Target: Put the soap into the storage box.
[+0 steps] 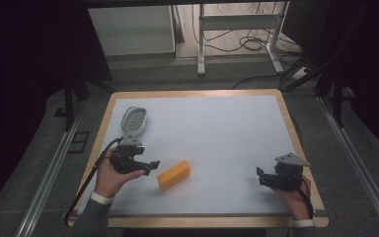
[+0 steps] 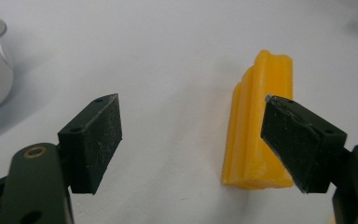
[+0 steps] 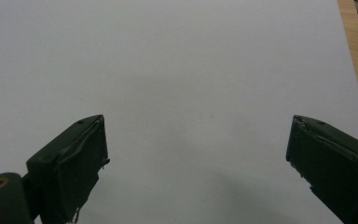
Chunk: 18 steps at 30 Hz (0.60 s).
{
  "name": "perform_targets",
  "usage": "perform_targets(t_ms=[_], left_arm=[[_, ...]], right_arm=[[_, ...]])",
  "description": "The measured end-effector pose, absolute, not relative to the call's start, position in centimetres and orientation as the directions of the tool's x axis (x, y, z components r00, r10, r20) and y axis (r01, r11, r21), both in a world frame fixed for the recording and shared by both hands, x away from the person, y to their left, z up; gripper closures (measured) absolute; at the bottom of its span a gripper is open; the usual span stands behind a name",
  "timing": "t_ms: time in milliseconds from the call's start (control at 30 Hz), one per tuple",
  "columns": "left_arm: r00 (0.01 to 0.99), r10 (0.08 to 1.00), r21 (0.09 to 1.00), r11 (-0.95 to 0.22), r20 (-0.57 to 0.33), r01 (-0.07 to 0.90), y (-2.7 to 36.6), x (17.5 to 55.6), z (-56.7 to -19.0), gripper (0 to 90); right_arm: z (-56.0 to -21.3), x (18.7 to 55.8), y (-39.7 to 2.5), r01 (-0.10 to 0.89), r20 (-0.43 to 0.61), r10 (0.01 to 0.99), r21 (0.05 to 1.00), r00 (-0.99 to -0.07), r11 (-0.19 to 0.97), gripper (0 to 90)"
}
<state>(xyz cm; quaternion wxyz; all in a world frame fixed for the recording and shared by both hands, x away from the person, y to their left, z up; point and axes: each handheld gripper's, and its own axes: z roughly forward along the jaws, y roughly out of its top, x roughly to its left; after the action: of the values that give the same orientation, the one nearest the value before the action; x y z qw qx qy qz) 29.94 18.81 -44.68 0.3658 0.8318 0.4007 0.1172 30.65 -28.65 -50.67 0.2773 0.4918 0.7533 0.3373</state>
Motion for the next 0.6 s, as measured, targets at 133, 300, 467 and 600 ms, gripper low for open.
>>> perform_targets(t_ms=[133, 300, 467, 600], left_arm=[[0.668, 0.738, 0.705, -0.424, -0.094, 0.568, 18.2, 29.8, -44.1, 20.6], [0.684, 0.725, 0.7, -0.446, -0.082, 0.557, 17.5, 29.9, -43.9, 20.4], [0.694, 0.715, 0.717, -0.439, -0.085, 0.541, 17.2, 29.8, -43.3, 20.3], [0.699, 0.71, 0.712, -0.451, -0.078, 0.538, 17.0, 29.8, -43.2, 19.9]], right_arm=[[-50.7, 30.7, -28.6, 0.553, -0.089, 0.927, 0.78, -0.364, 0.292, 5.4], [-50.7, 30.7, -28.7, 0.558, -0.086, 0.929, 0.778, -0.36, 0.288, 5.4], [-50.6, 30.6, -28.8, 0.554, -0.078, 0.929, 0.784, -0.362, 0.282, 5.4], [-50.5, 30.6, -28.8, 0.551, -0.078, 0.93, 0.786, -0.359, 0.279, 5.4]])
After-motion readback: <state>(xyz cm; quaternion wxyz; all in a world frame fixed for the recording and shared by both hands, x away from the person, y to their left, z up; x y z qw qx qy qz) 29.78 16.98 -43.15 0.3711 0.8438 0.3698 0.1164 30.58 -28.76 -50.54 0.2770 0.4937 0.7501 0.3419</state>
